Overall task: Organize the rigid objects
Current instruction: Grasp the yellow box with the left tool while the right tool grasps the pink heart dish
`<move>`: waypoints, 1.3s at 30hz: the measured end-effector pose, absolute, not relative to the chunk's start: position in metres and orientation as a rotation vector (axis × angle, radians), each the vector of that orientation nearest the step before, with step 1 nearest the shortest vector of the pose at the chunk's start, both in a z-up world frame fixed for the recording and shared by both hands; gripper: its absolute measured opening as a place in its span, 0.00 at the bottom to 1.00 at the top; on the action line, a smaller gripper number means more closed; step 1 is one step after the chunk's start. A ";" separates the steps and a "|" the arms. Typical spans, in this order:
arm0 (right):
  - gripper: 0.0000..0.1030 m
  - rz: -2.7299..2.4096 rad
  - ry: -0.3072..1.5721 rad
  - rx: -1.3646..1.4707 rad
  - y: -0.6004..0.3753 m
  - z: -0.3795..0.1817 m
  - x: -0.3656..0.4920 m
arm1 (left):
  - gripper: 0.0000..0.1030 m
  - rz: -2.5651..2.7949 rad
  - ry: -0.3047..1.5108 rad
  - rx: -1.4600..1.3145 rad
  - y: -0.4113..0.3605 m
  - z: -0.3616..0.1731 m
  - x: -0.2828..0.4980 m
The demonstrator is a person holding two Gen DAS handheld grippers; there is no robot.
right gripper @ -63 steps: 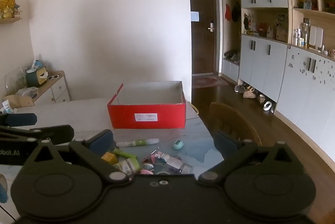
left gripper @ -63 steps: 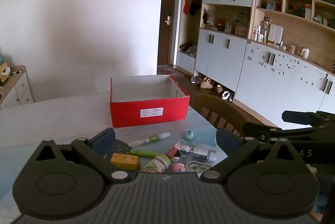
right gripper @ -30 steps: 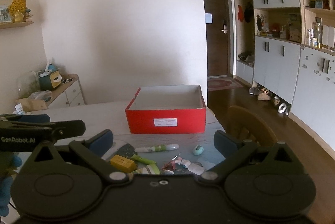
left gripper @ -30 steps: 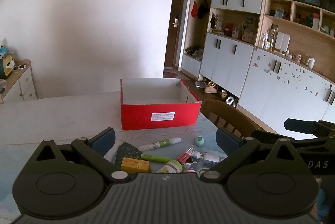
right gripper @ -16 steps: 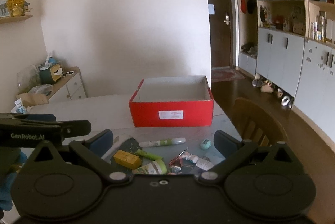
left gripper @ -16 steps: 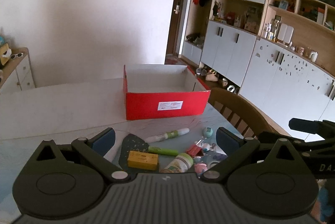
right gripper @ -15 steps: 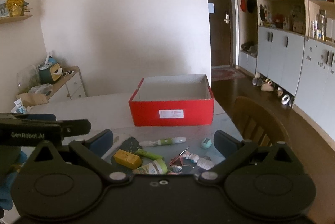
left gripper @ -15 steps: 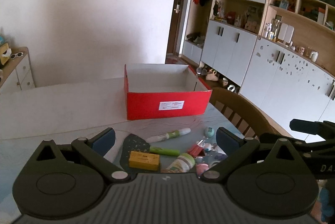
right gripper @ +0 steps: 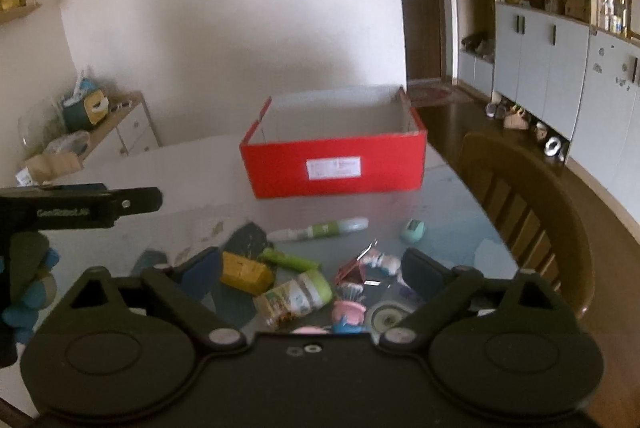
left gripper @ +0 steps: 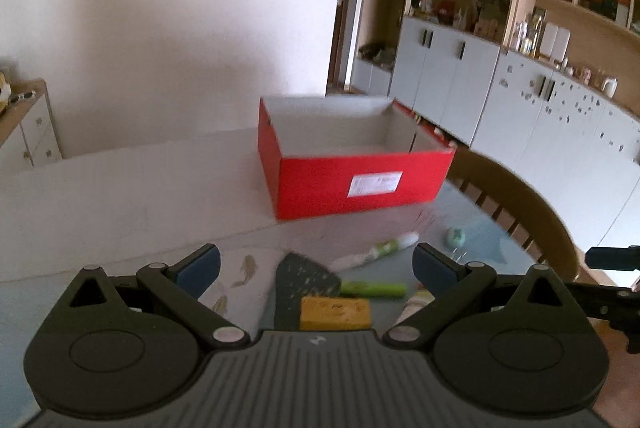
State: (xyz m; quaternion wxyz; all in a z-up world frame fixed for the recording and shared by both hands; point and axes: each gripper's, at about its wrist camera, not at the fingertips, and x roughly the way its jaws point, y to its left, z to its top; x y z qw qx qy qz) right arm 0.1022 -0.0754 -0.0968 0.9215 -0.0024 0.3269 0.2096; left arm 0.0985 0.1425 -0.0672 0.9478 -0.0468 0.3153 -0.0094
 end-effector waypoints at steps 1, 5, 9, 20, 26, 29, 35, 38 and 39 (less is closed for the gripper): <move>0.92 0.429 0.685 -0.008 -0.074 -0.100 0.103 | 1.00 -0.021 0.654 -0.098 0.145 -0.073 0.102; 0.87 0.430 0.737 -0.031 -0.064 -0.119 0.104 | 1.00 -0.040 0.701 -0.100 0.148 -0.099 0.116; 0.86 0.416 0.792 -0.042 -0.059 -0.135 0.104 | 1.00 -0.050 0.734 -0.095 0.145 -0.119 0.128; 0.78 0.381 0.883 -0.124 -0.046 -0.175 0.105 | 1.00 -0.050 0.803 -0.022 0.131 -0.165 0.159; 0.78 0.372 0.926 -0.112 -0.045 -0.191 0.111 | 1.00 -0.064 0.833 -0.013 0.125 -0.176 0.168; 0.78 0.369 0.946 -0.097 -0.046 -0.197 0.114 | 0.99 -0.056 0.840 0.008 0.121 -0.181 0.171; 0.80 0.364 0.973 -0.074 -0.047 -0.205 0.120 | 0.99 -0.063 0.856 0.020 0.119 -0.188 0.175; 0.80 0.364 0.987 -0.069 -0.047 -0.210 0.123 | 0.98 -0.066 0.860 0.009 0.120 -0.189 0.176; 0.80 0.366 0.993 -0.064 -0.047 -0.212 0.124 | 0.97 -0.072 0.862 0.006 0.120 -0.189 0.176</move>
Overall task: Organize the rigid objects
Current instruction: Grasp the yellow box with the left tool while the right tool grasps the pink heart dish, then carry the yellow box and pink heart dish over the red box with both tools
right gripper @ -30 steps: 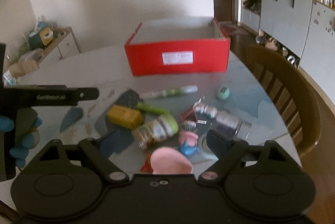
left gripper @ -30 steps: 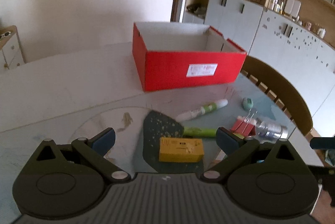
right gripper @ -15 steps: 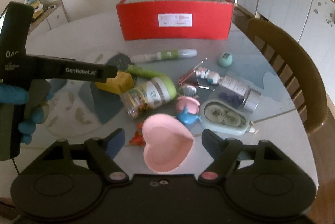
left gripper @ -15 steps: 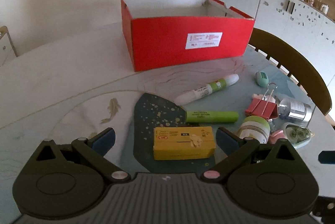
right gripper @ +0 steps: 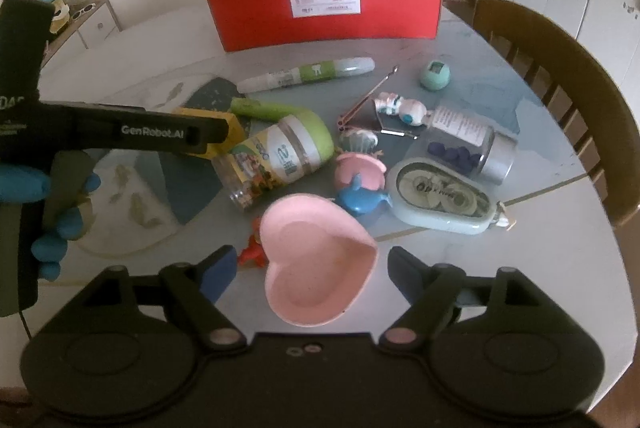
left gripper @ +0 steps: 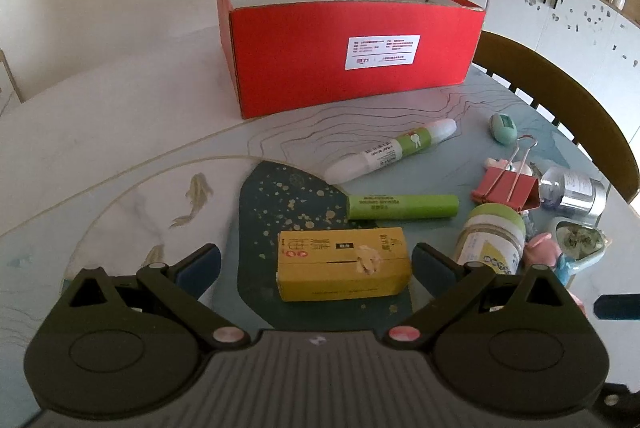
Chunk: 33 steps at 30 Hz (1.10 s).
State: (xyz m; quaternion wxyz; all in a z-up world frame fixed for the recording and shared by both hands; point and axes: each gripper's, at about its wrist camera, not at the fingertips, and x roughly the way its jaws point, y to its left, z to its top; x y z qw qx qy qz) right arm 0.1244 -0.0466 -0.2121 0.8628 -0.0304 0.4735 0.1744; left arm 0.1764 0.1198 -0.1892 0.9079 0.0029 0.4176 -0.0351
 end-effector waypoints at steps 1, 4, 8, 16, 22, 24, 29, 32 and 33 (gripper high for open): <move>0.80 0.364 0.997 -0.060 -0.046 -0.214 0.125 | 0.95 -0.080 0.864 0.004 0.119 -0.189 0.176; 0.79 0.368 1.011 -0.042 -0.046 -0.217 0.128 | 0.91 -0.087 0.871 0.006 0.118 -0.191 0.177; 0.73 0.353 1.026 -0.028 -0.047 -0.221 0.132 | 0.83 -0.102 0.883 -0.001 0.117 -0.193 0.178; 0.61 0.342 1.025 -0.040 -0.046 -0.221 0.133 | 0.70 -0.121 0.887 0.004 0.115 -0.192 0.178; 0.61 0.345 1.003 -0.064 -0.045 -0.215 0.129 | 0.69 -0.113 0.891 -0.002 0.119 -0.191 0.176; 0.61 0.344 0.999 -0.066 -0.046 -0.211 0.128 | 0.69 -0.112 0.893 -0.014 0.122 -0.189 0.174; 0.61 0.335 0.982 -0.084 -0.047 -0.197 0.126 | 0.69 -0.117 0.888 -0.045 0.130 -0.179 0.169; 0.61 0.334 0.965 -0.079 -0.049 -0.185 0.126 | 0.68 -0.124 0.875 -0.045 0.133 -0.170 0.166; 0.61 0.334 0.959 -0.079 -0.049 -0.181 0.127 | 0.68 -0.130 0.868 -0.033 0.133 -0.167 0.165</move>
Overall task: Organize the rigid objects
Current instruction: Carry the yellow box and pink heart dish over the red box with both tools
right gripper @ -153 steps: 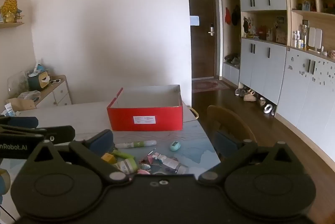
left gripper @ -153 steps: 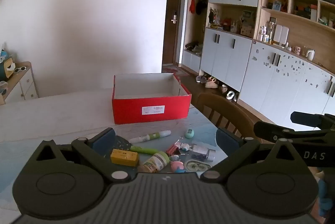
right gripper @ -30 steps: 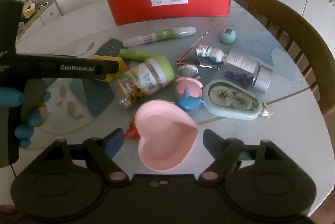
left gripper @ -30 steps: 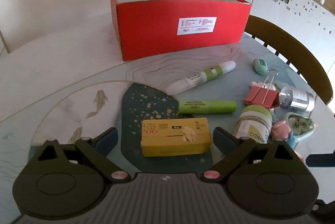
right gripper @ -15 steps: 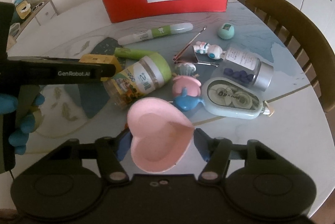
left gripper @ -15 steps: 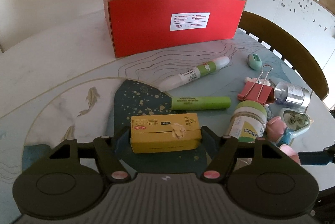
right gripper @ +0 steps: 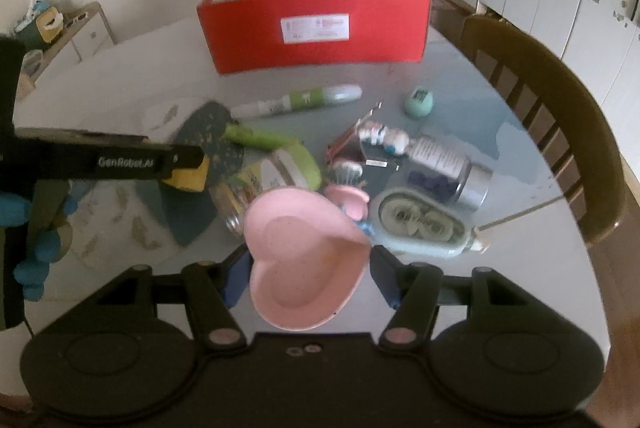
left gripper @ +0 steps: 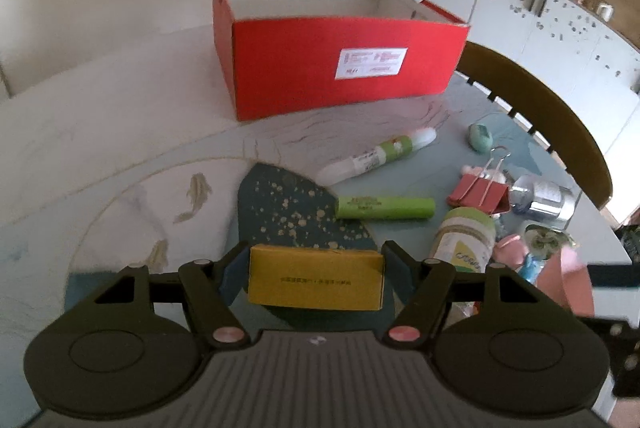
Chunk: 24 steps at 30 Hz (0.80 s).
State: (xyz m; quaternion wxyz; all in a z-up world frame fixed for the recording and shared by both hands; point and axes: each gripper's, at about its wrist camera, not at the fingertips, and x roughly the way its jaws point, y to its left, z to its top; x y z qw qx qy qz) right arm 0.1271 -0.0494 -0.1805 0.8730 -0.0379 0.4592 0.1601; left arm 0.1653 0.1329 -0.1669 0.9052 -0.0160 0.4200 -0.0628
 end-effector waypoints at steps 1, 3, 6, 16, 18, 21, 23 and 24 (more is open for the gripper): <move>0.61 0.332 0.954 -0.084 -0.049 -0.177 0.128 | 0.68 -0.129 0.864 -0.025 0.133 -0.164 0.164; 0.61 0.331 0.943 -0.090 -0.049 -0.170 0.129 | 0.68 -0.136 0.858 -0.034 0.135 -0.158 0.163; 0.61 0.343 0.929 -0.101 -0.048 -0.158 0.130 | 0.68 -0.139 0.840 -0.038 0.137 -0.146 0.161; 0.61 0.384 0.885 -0.156 -0.043 -0.112 0.156 | 0.68 -0.154 0.763 -0.027 0.137 -0.085 0.172; 0.61 0.390 0.872 -0.170 -0.042 -0.102 0.166 | 0.68 -0.154 0.742 -0.016 0.136 -0.074 0.179; 0.61 0.405 0.855 -0.182 -0.040 -0.091 0.181 | 0.68 -0.156 0.720 -0.005 0.134 -0.059 0.189; 0.61 0.415 0.844 -0.193 -0.039 -0.085 0.192 | 0.68 -0.156 0.718 -0.011 0.134 -0.050 0.199; 0.61 0.424 0.838 -0.191 -0.038 -0.081 0.199 | 0.68 -0.154 0.717 -0.013 0.134 -0.047 0.203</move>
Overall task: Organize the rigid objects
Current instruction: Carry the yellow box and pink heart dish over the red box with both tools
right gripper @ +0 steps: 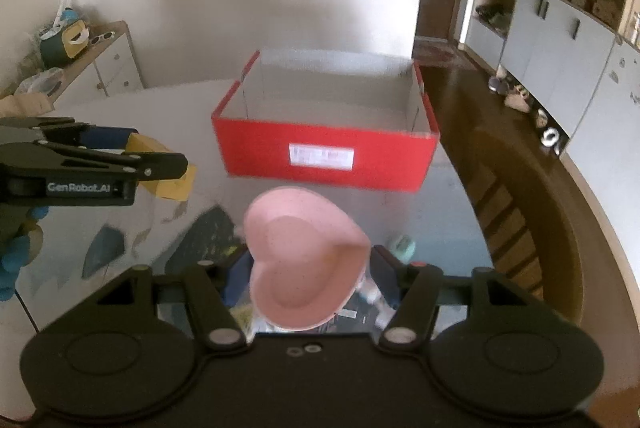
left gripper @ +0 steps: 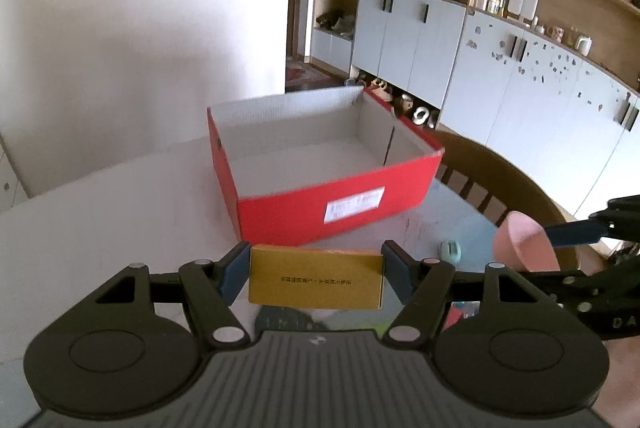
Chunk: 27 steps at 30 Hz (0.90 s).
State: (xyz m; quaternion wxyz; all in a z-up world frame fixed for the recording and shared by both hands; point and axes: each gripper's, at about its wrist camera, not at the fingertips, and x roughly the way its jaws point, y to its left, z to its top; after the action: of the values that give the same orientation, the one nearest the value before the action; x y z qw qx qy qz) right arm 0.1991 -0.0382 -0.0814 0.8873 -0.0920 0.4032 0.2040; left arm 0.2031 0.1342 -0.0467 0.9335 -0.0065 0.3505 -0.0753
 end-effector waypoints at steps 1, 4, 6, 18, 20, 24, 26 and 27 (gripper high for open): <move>0.61 0.431 0.832 -0.190 -0.038 -0.079 0.206 | 0.68 -0.148 0.716 -0.013 0.134 -0.044 0.208; 0.61 0.446 0.813 -0.203 -0.036 -0.072 0.224 | 0.68 -0.125 0.715 0.001 0.133 -0.037 0.226; 0.61 0.455 0.802 -0.211 -0.034 -0.068 0.240 | 0.68 -0.107 0.714 0.011 0.132 -0.034 0.241; 0.61 0.488 0.785 -0.273 -0.021 -0.069 0.329 | 0.68 -0.055 0.722 0.037 0.115 -0.028 0.329; 0.61 0.486 0.788 -0.278 -0.020 -0.073 0.344 | 0.68 -0.037 0.730 0.030 0.113 -0.031 0.347; 0.61 0.498 0.805 -0.294 -0.017 -0.084 0.371 | 0.68 -0.023 0.746 0.018 0.112 -0.042 0.376; 0.61 0.506 0.819 -0.299 -0.015 -0.091 0.383 | 0.68 -0.013 0.764 0.028 0.110 -0.049 0.391; 0.61 0.512 0.830 -0.303 -0.014 -0.095 0.389 | 0.68 -0.008 0.775 0.032 0.108 -0.053 0.400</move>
State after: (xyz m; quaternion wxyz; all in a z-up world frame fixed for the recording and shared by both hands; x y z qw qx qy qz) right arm 0.3892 -0.0136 -0.0951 0.8725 -0.1448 0.3973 0.2448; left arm 0.3997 0.1083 -0.0534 0.9257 0.0157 0.3780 -0.0039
